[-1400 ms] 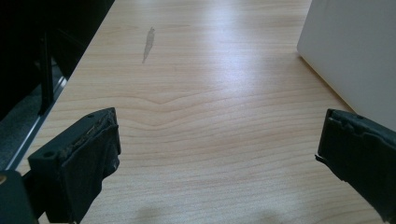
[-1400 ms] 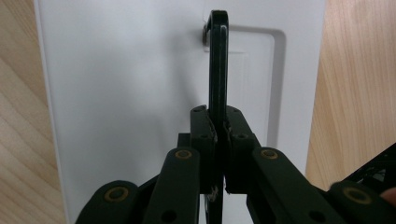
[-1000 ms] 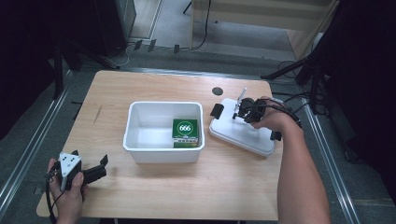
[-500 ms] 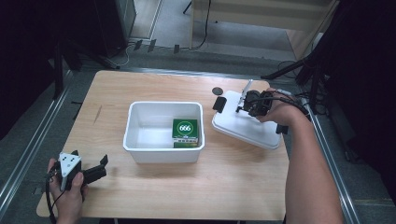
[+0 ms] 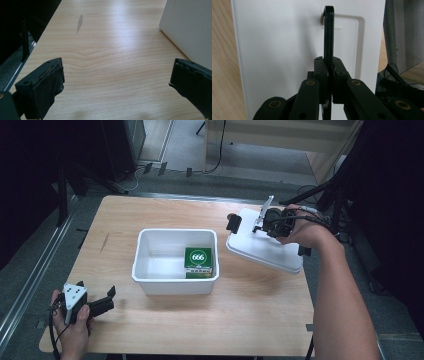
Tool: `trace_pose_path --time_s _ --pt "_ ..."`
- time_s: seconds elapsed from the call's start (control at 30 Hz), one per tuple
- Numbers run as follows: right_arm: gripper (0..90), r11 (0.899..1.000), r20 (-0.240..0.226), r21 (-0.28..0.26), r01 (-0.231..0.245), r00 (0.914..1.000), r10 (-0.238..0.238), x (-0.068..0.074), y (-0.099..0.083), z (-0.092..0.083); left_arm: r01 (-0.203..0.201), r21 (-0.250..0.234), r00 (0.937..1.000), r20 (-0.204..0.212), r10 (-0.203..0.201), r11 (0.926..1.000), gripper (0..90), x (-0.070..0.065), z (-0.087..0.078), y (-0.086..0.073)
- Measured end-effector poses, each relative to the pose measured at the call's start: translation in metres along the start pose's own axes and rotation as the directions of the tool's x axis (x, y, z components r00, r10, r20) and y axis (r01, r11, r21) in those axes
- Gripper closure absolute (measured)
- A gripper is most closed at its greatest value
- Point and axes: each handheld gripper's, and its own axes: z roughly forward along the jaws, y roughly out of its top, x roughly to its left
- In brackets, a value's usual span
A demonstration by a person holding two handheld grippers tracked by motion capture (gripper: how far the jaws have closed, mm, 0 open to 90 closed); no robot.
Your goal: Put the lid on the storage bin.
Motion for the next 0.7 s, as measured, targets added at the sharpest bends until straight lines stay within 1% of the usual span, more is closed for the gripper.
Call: trace_pose_path --time_s 0.2,0.23,0.27,0.3,0.4,0.53,0.7 --pt "85.5 1.000 0.007 -0.010 0.020 0.9998 -0.020 0.000 0.008 -0.013 -0.001 -0.002 1.0000 0.000 0.001 1.0000 0.0 0.000 0.000 0.000" --pt "85.5 1.000 0.006 -0.012 0.020 0.9998 -0.020 0.000 0.010 -0.015 -0.001 -0.002 1.0000 0.000 0.001 1.0000 0.0 0.000 0.000 0.000" --pt "85.5 1.000 -0.001 -0.022 0.015 0.9999 -0.015 0.000 0.012 -0.018 -0.002 -0.002 1.0000 0.000 0.002 1.0000 0.0 0.000 0.000 0.000" --pt "85.5 1.000 -0.003 -0.022 0.004 1.0000 -0.004 0.001 0.013 -0.020 -0.002 -0.001 1.0000 0.000 0.002 1.0000 0.0 0.000 0.000 0.000" --pt "85.5 0.999 0.001 -0.039 0.013 0.9999 -0.013 0.001 0.017 -0.025 -0.001 -0.003 1.0000 -0.001 0.001 1.0000 0.0 0.000 0.000 0.000" --pt "85.5 0.999 -0.002 -0.048 0.021 0.9998 -0.021 0.003 0.023 -0.031 -0.002 -0.001 1.0000 -0.002 0.002 1.0000 0.0 0.000 0.000 0.000" --pt "85.5 0.998 -0.001 -0.055 0.019 0.9998 -0.019 0.005 0.032 -0.037 -0.003 -0.001 1.0000 -0.002 0.003 1.0000 0.0 0.000 0.000 0.000"
